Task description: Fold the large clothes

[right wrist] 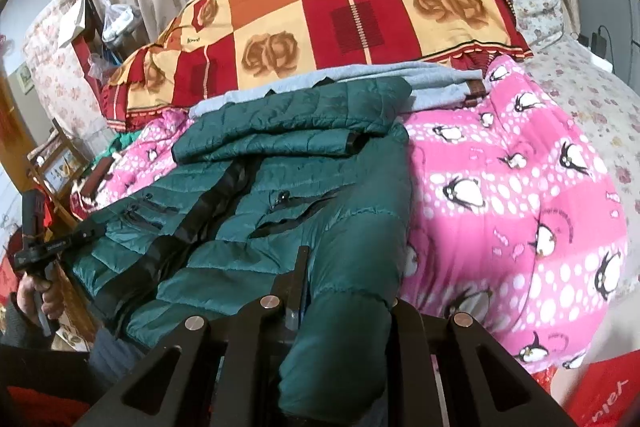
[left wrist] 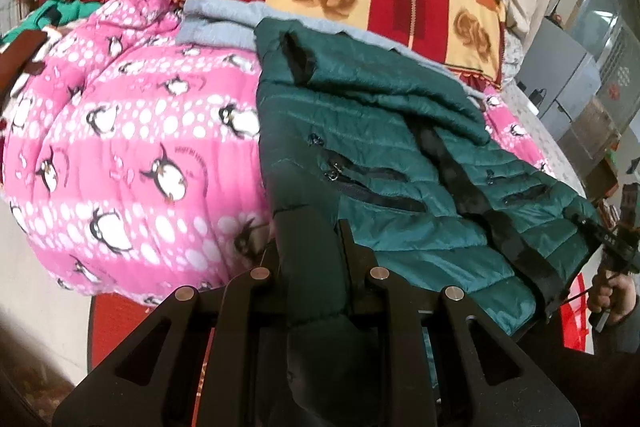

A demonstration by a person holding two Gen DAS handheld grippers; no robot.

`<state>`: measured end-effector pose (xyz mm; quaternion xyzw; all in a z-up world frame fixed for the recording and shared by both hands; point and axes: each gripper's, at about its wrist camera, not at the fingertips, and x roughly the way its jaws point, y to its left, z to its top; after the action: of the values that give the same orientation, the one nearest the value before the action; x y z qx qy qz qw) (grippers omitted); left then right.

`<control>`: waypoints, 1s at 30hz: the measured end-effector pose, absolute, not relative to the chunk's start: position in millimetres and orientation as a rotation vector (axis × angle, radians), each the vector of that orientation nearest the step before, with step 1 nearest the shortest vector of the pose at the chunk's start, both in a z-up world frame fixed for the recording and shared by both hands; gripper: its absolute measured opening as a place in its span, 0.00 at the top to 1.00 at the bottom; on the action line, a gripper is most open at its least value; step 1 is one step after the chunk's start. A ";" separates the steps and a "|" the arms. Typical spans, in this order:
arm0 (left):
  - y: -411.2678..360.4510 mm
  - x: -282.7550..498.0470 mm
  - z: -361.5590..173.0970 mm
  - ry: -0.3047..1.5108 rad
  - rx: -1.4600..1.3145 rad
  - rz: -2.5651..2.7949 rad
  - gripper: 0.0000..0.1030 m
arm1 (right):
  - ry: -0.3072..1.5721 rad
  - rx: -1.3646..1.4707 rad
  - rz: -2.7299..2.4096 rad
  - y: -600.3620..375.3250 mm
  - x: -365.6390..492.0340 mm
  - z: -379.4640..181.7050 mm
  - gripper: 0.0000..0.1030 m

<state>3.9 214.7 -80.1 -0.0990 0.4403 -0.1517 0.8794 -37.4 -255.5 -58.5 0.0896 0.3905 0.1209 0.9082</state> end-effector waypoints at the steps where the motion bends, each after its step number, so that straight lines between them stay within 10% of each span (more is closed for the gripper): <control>1: 213.1 4.9 -83.6 0.930 -0.201 -0.312 0.85 | 0.811 0.190 0.245 -255.2 -37.8 -61.7 0.86; 19: 218.1 20.2 -112.8 0.996 -0.252 -0.336 0.62 | 0.860 0.309 0.251 -262.2 -35.8 -87.0 0.80; 24: 211.5 16.0 -104.7 0.971 -0.237 -0.371 0.84 | 0.859 0.288 0.262 -256.9 -38.9 -86.6 0.79; 30: 215.9 3.6 -86.0 0.915 -0.239 -0.386 0.86 | 0.812 0.268 0.295 -254.1 -49.5 -73.1 0.85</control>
<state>3.6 215.9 -86.0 -0.1145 0.4380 -0.1849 0.8722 -49.5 -254.1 -73.1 0.1296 0.3922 0.1424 0.8995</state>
